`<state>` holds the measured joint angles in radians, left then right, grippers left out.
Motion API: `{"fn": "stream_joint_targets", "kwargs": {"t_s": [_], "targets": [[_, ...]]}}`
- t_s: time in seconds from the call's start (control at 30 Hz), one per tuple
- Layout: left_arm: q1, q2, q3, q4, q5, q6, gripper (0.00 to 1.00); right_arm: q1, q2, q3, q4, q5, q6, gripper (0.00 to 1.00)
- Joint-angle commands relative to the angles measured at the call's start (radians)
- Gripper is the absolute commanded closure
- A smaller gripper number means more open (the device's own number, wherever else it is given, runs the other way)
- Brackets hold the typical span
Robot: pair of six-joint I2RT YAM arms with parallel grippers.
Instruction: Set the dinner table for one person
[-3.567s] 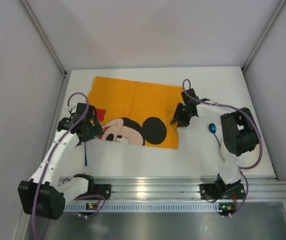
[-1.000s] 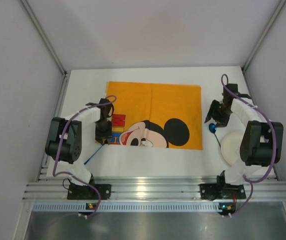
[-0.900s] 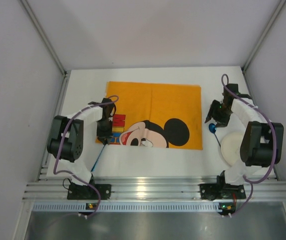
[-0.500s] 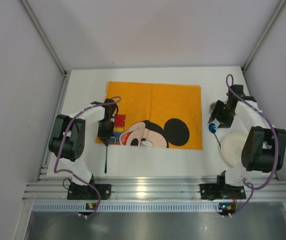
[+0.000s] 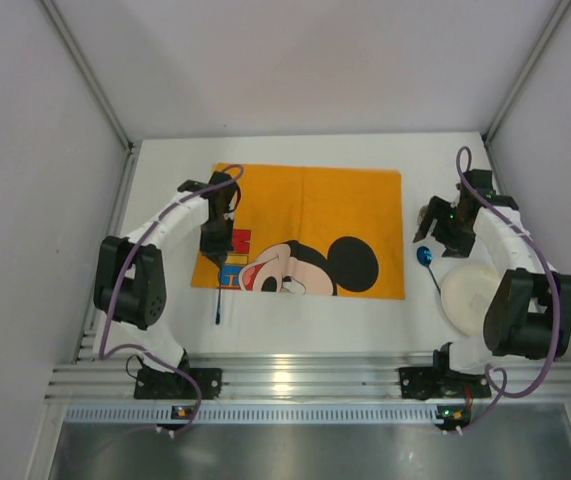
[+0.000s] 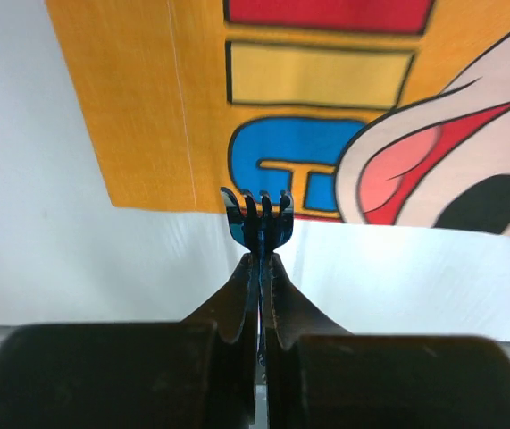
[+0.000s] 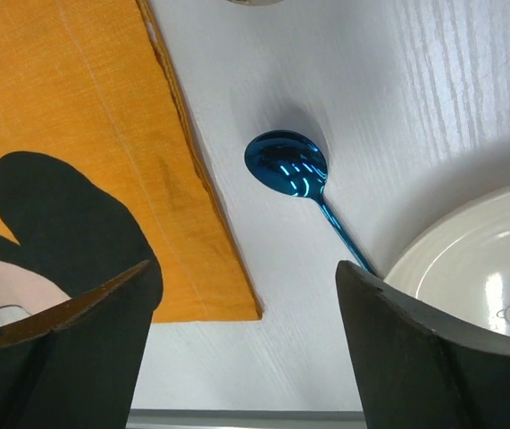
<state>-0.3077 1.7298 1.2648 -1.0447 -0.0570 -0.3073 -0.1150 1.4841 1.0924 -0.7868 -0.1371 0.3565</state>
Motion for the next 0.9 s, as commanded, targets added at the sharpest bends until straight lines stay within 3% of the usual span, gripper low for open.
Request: {"fn": "stream_joint_targets", "kwargs": {"t_s": [0.0, 0.07, 0.47, 0.7, 0.73, 0.83, 0.87], "targets": [[-0.001, -0.026, 0.117, -0.067, -0.001, -0.006, 1.0, -0.015, -0.067, 0.001, -0.032, -0.002, -0.008, 0.16], [-0.001, 0.003, 0.157, -0.057, -0.041, -0.001, 1.0, -0.015, -0.08, -0.002, -0.045, -0.001, -0.011, 0.01], [0.03, 0.384, 0.533, 0.129, -0.179, 0.051, 1.0, 0.005, -0.211, -0.068, -0.12, 0.005, -0.011, 0.0], [0.073, 0.467, 0.574, 0.236, -0.184, 0.031, 1.0, 0.011, -0.197, -0.094, -0.12, 0.054, -0.033, 0.0], [0.076, 0.47, 0.574, 0.245, -0.169, 0.031, 0.82, 0.012, -0.188, -0.089, -0.115, 0.057, -0.031, 0.0], [0.078, 0.464, 0.574, 0.255, -0.153, 0.024, 0.46, 0.023, -0.144, -0.074, -0.082, 0.059, -0.025, 0.02], [0.078, 0.461, 0.565, 0.253, -0.149, 0.02, 0.41, 0.024, -0.127, -0.071, -0.071, 0.059, -0.025, 0.04]]}}
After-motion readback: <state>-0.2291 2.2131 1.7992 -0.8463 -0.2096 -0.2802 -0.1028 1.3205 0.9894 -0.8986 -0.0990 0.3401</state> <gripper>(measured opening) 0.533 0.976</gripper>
